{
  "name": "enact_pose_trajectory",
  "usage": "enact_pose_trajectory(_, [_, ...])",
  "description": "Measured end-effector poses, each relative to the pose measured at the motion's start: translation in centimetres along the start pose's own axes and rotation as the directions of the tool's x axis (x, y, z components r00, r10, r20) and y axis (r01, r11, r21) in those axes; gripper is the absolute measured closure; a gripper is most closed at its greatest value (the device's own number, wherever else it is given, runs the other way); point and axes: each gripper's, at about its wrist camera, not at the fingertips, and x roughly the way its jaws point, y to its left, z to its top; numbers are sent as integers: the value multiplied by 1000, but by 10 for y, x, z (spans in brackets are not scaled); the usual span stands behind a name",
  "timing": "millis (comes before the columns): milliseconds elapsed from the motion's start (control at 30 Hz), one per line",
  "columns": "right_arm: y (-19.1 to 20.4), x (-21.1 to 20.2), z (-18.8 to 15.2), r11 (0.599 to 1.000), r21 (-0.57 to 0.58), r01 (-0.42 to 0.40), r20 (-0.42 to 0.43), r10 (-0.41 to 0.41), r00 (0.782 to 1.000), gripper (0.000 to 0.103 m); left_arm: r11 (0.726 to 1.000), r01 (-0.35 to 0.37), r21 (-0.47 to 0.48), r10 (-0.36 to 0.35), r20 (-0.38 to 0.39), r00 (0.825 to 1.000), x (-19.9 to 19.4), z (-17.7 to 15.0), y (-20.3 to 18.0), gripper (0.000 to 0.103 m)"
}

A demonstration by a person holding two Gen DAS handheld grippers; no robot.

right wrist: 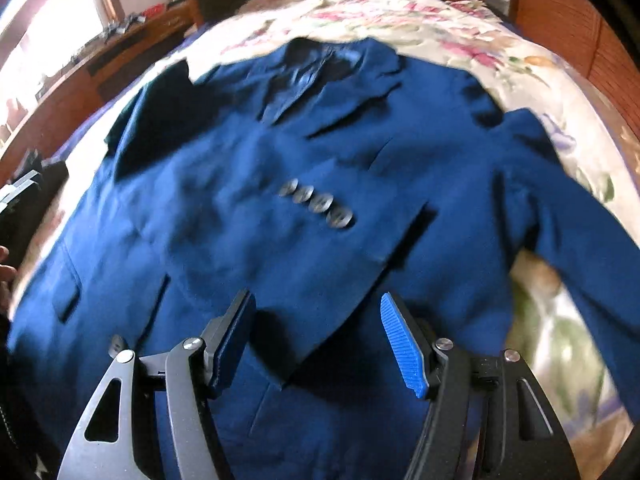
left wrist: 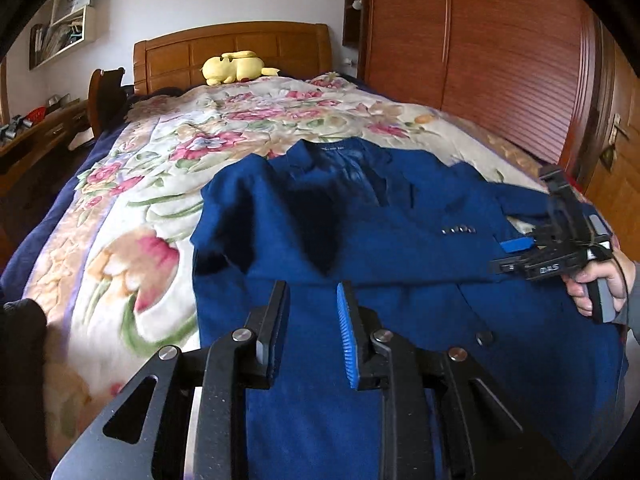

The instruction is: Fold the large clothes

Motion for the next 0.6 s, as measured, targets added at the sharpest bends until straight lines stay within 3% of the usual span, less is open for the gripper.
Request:
enact_pose_trajectory(100, [8, 0, -1, 999, -54, 6, 43, -4, 999, 62, 1000, -10, -29, 10, 1, 1000, -15, -6, 2, 78])
enact_pose_trajectory(167, [12, -1, -1, 998, -68, 16, 65, -12, 998, 87, 998, -10, -59, 11, 6, 1000, -23, -10, 5, 78])
enact_pose_trajectory(200, [13, -5, -1, 997, -76, 20, 73, -14, 997, 93, 997, -8, -75, 8, 8, 1000, -26, -13, 6, 78])
enact_pose_trajectory(467, [25, -71, -25, 996, -83, 38, 171, -23, 985, 96, 997, -6, -71, 8, 24, 1000, -46, -23, -12, 78])
enact_pose_trajectory(600, [27, -84, -35, 993, -93, 67, 165, -51, 985, 96, 998, 13, -60, -11, 34, 999, -50, -22, -23, 78])
